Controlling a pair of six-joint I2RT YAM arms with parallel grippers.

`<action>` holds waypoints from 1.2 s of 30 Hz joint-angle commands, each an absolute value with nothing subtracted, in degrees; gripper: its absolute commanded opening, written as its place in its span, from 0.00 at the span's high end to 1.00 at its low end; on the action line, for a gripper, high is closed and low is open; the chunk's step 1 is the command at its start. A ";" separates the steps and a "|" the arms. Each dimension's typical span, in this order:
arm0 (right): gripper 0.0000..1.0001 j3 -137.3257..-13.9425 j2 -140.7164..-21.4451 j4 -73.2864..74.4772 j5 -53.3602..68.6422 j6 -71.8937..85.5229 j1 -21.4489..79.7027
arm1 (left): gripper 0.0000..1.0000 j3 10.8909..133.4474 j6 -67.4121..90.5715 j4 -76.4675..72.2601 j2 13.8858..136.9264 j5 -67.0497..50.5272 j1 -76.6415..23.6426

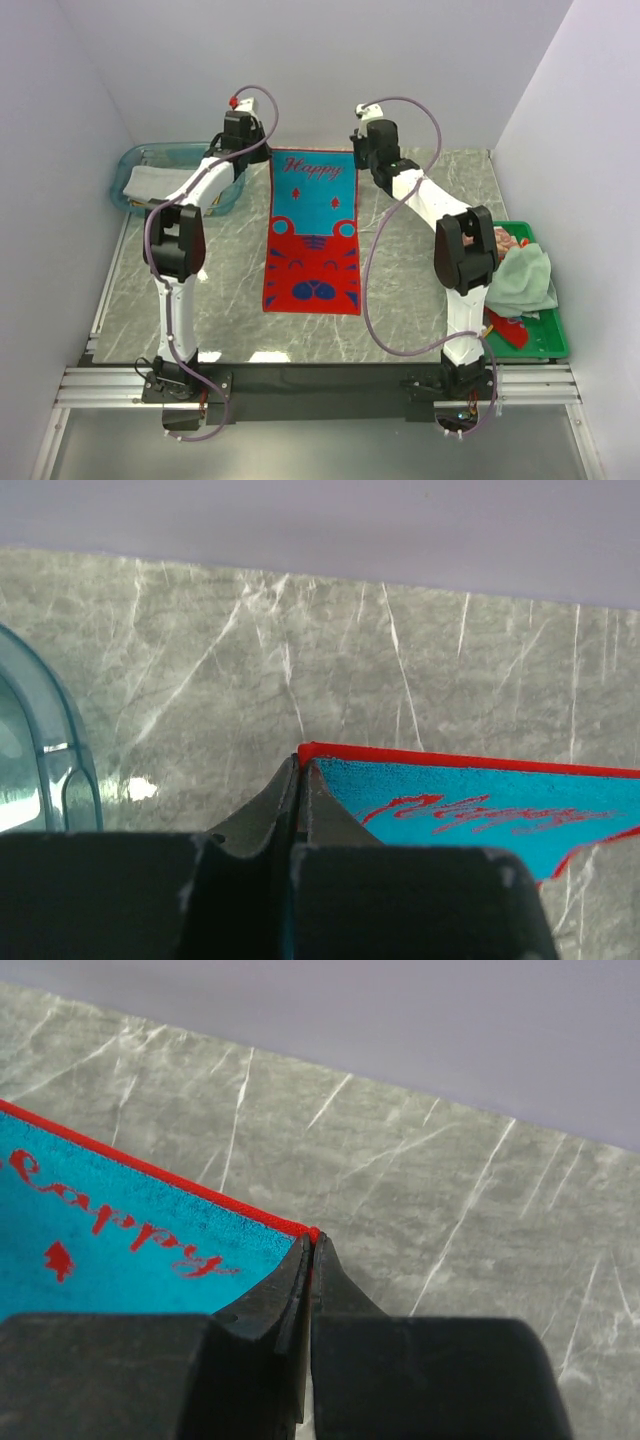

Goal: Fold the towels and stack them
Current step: Flatten out the crumpled towel, then fold the towel

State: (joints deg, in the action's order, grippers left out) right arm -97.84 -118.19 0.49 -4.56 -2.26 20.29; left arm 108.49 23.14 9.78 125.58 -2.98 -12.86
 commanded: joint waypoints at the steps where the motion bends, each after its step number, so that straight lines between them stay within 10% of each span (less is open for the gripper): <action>1: 1.00 -95.37 -111.55 -1.76 -4.57 -2.46 19.60 | 1.00 105.74 21.27 6.69 118.49 -4.30 -11.78; 36: 1.00 -58.71 -78.94 11.77 -6.68 13.88 29.53 | 0.99 59.59 37.71 17.31 79.90 -7.40 -16.34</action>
State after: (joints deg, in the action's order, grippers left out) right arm -58.76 -83.57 10.00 -4.80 12.32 29.26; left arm 59.68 36.93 16.10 84.77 -10.04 -15.68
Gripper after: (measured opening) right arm 0.010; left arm 0.032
